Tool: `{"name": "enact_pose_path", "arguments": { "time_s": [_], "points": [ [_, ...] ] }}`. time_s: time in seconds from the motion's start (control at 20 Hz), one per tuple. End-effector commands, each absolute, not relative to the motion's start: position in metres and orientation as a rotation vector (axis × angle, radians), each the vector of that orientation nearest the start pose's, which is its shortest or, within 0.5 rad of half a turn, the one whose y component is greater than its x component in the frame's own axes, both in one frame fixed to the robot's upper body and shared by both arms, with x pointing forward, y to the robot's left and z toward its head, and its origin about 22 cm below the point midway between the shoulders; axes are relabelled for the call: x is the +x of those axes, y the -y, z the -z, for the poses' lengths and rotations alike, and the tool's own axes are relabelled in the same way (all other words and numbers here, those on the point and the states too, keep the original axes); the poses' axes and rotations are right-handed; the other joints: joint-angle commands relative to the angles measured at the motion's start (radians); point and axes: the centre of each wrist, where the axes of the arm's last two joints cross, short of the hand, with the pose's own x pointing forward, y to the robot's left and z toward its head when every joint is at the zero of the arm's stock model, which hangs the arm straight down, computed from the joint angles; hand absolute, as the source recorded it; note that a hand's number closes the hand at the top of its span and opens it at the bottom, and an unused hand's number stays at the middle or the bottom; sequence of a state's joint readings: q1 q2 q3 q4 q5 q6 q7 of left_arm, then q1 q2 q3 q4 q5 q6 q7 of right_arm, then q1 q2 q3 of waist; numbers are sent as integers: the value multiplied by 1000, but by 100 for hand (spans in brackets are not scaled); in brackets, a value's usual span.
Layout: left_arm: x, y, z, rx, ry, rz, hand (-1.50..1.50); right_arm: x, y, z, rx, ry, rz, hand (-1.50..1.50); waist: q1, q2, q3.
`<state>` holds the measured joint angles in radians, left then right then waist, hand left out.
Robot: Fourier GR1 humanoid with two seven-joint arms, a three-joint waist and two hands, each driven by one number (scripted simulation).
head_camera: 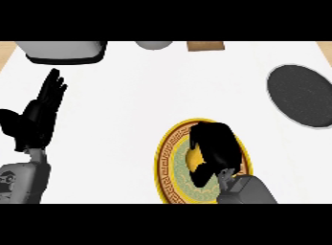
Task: Pick the lemon from the plate and place it in the pan
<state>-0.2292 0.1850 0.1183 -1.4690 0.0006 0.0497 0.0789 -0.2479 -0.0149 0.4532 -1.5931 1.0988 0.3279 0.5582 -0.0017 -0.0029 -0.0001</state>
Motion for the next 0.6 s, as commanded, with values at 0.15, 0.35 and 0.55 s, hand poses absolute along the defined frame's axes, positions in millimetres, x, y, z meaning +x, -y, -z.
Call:
{"name": "enact_pose_path", "arguments": {
  "time_s": [0.15,0.35,0.55],
  "points": [
    [304,-277,-48,221,1606,37,0,256,104,-107,-1065,1382,-878,150,-12,0,0],
    [306,-300,-62,222,1622,61,0,265,122,-145,-1136,1408,-742,150,-5,1,0],
    [295,-274,-57,192,1631,40,0,276,153,-164,-1133,1440,-614,150,1,1,0]
  ]
}}
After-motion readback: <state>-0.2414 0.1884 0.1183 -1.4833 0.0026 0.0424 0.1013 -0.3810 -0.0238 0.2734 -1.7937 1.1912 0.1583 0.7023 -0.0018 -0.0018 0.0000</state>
